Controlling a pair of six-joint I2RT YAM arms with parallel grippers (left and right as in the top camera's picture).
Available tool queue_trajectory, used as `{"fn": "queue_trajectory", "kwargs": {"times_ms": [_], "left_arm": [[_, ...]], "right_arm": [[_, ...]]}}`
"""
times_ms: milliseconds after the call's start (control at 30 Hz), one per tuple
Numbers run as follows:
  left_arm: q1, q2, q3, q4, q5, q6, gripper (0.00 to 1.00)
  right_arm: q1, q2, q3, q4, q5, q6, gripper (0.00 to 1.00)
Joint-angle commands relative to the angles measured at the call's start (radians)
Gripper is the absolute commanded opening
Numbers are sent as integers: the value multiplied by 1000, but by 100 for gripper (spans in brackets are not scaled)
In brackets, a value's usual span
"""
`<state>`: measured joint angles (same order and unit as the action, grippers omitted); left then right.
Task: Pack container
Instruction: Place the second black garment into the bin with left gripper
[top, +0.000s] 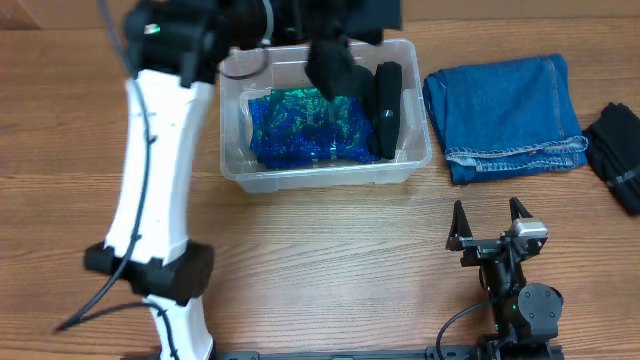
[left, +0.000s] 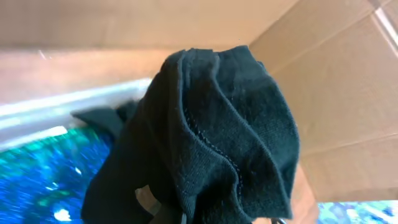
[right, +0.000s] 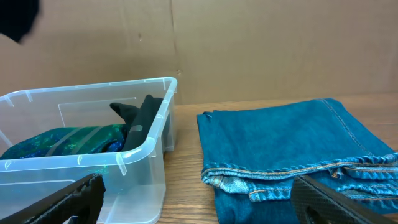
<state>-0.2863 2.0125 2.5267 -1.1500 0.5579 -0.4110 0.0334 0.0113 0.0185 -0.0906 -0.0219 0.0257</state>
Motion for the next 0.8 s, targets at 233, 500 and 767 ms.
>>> {"fn": "queue_trajectory", "kwargs": {"times_ms": [233, 500, 767], "left_arm": [[-126, 294, 21, 11, -13, -385, 4], [-161, 404, 20, 11, -120, -541, 4], [-159, 417, 23, 267, 134, -387, 100]], "right_arm": [[-2, -6, -10, 6, 2, -4, 100], [-2, -6, -10, 6, 2, -4, 100], [-2, -6, -10, 6, 2, -4, 100]]}}
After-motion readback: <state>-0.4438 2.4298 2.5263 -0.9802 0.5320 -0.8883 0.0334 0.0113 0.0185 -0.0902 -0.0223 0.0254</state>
